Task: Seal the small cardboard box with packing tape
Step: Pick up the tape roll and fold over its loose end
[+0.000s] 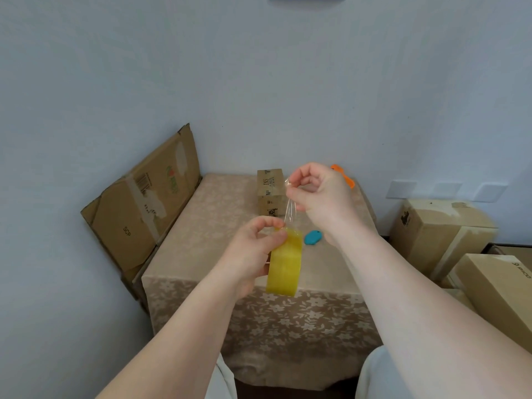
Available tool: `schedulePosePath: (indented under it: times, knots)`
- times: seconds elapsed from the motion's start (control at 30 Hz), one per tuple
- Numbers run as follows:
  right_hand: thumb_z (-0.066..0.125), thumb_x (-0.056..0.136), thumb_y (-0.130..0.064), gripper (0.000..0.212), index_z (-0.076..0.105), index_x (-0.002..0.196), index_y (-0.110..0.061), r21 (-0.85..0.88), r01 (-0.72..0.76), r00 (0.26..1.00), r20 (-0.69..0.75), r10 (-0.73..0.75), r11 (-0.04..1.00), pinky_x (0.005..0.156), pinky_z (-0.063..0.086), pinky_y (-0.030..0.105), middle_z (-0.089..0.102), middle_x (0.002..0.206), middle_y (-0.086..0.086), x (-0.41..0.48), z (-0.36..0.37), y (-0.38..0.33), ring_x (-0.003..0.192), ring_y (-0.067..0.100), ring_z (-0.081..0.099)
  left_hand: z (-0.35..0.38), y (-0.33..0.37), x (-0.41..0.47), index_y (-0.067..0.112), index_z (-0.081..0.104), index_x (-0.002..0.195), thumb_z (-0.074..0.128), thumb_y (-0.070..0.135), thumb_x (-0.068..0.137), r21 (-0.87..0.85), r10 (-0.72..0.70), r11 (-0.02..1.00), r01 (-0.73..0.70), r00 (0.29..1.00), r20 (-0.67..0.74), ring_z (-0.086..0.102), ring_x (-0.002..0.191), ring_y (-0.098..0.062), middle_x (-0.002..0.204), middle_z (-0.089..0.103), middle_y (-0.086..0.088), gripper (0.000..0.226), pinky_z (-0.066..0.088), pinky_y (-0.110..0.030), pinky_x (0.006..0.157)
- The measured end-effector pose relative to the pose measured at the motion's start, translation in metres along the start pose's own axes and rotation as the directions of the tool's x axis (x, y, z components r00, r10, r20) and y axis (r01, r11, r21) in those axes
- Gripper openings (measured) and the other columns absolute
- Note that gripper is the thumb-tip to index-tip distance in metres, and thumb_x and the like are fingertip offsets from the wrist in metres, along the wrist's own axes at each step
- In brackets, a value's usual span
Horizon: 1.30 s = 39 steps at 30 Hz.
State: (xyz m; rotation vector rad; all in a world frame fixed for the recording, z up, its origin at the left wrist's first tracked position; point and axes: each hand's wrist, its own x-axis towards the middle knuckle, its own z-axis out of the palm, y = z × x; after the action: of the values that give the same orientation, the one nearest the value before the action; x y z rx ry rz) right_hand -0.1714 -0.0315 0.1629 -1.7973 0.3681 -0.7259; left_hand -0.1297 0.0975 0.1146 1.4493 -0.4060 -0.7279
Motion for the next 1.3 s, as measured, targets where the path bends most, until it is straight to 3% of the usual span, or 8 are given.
schedulePosePath:
  times: [0.13, 0.23, 0.43, 0.77, 0.97, 1.03, 1.13, 1.3]
  knots:
    - [0.063, 0.071, 0.012, 0.044, 0.054, 0.085, -0.030, -0.008, -0.011, 0.991, 0.130, 0.012, 1.000, 0.067, 0.051, 0.025, 0.058, 0.092, -0.007, -0.003, -0.003, 0.002, 0.078, 0.009, 0.057, 0.000, -0.001, 0.002, 0.024, 0.058, 0.092, 0.058, 0.014, 0.089, 0.001, 0.004, 1.000, -0.004, 1.000, -0.003, 0.060, 0.060, -0.013, 0.081, 0.060, -0.004, 0.010, 0.048, -0.028, 0.054]
    - [0.066, 0.067, 0.013, 0.057, 0.049, 0.087, -0.038, -0.103, 0.009, 0.983, 0.181, 0.009, 0.995, 0.066, 0.052, 0.024, 0.055, 0.103, -0.008, -0.005, -0.004, 0.007, 0.087, 0.006, 0.056, -0.001, -0.004, 0.006, 0.024, 0.056, 0.091, 0.057, 0.016, 0.090, 0.049, 0.005, 0.999, -0.004, 1.000, -0.013, 0.060, 0.065, -0.017, 0.083, 0.061, -0.005, 0.008, 0.049, -0.029, 0.057]
    - [0.066, 0.068, 0.012, 0.052, 0.049, 0.095, -0.030, -0.164, 0.017, 0.970, 0.242, 0.024, 0.986, 0.056, 0.045, 0.009, 0.051, 0.099, -0.013, -0.001, -0.006, 0.025, 0.084, 0.007, 0.056, -0.004, -0.020, 0.020, 0.022, 0.056, 0.089, 0.052, 0.027, 0.094, 0.178, 0.012, 0.984, -0.003, 0.999, -0.051, 0.047, 0.051, -0.009, 0.067, 0.054, 0.004, 0.008, 0.039, -0.023, 0.048]
    - [0.071, 0.069, 0.005, 0.046, 0.052, 0.081, -0.036, -0.221, -0.091, 0.968, 0.209, 0.138, 0.971, 0.072, 0.045, 0.029, 0.054, 0.101, -0.011, 0.020, 0.003, 0.083, 0.102, 0.010, 0.056, -0.010, -0.053, 0.068, 0.027, 0.059, 0.075, 0.062, 0.020, 0.086, 0.288, 0.051, 0.958, -0.005, 0.987, -0.152, 0.055, 0.075, -0.022, 0.084, 0.060, -0.001, 0.013, 0.045, -0.038, 0.069]
    - [0.072, 0.068, 0.002, 0.042, 0.056, 0.076, -0.035, -0.253, -0.120, 0.965, 0.198, 0.173, 0.960, 0.079, 0.051, 0.033, 0.060, 0.115, -0.003, 0.040, 0.007, 0.108, 0.103, 0.010, 0.059, -0.008, -0.069, 0.091, 0.023, 0.058, 0.073, 0.065, 0.010, 0.083, 0.279, 0.112, 0.959, -0.060, 0.978, -0.177, 0.053, 0.072, -0.020, 0.113, 0.063, 0.009, 0.018, 0.046, -0.033, 0.061]
    - [0.072, 0.069, 0.002, 0.041, 0.058, 0.075, -0.036, -0.233, -0.174, 0.955, 0.199, 0.222, 0.957, 0.074, 0.049, 0.029, 0.064, 0.104, -0.001, 0.044, 0.008, 0.116, 0.100, 0.010, 0.060, -0.009, -0.074, 0.097, 0.025, 0.059, 0.072, 0.068, 0.009, 0.081, 0.280, 0.105, 0.959, -0.052, 0.978, -0.180, 0.048, 0.067, -0.018, 0.092, 0.066, 0.011, 0.020, 0.045, -0.034, 0.066]
    - [0.071, 0.071, 0.004, 0.039, 0.061, 0.075, -0.034, -0.136, -0.243, 0.940, 0.213, 0.268, 0.960, 0.070, 0.046, 0.026, 0.064, 0.092, -0.002, 0.047, 0.008, 0.124, 0.093, 0.011, 0.063, -0.013, -0.076, 0.104, 0.025, 0.063, 0.075, 0.072, 0.008, 0.077, 0.293, 0.102, 0.955, -0.041, 0.975, -0.195, 0.041, 0.060, -0.015, 0.051, 0.050, 0.015, 0.019, 0.043, -0.033, 0.065]
    - [0.069, 0.074, 0.009, 0.038, 0.060, 0.079, -0.028, 0.001, -0.296, 0.932, 0.217, 0.289, 0.955, 0.063, 0.046, 0.018, 0.063, 0.092, -0.002, 0.049, 0.009, 0.127, 0.082, 0.010, 0.064, -0.014, -0.070, 0.110, 0.017, 0.064, 0.089, 0.071, 0.004, 0.077, 0.312, 0.116, 0.948, -0.061, 0.980, -0.161, 0.037, 0.057, -0.012, 0.044, 0.051, 0.025, 0.019, 0.040, -0.028, 0.061]
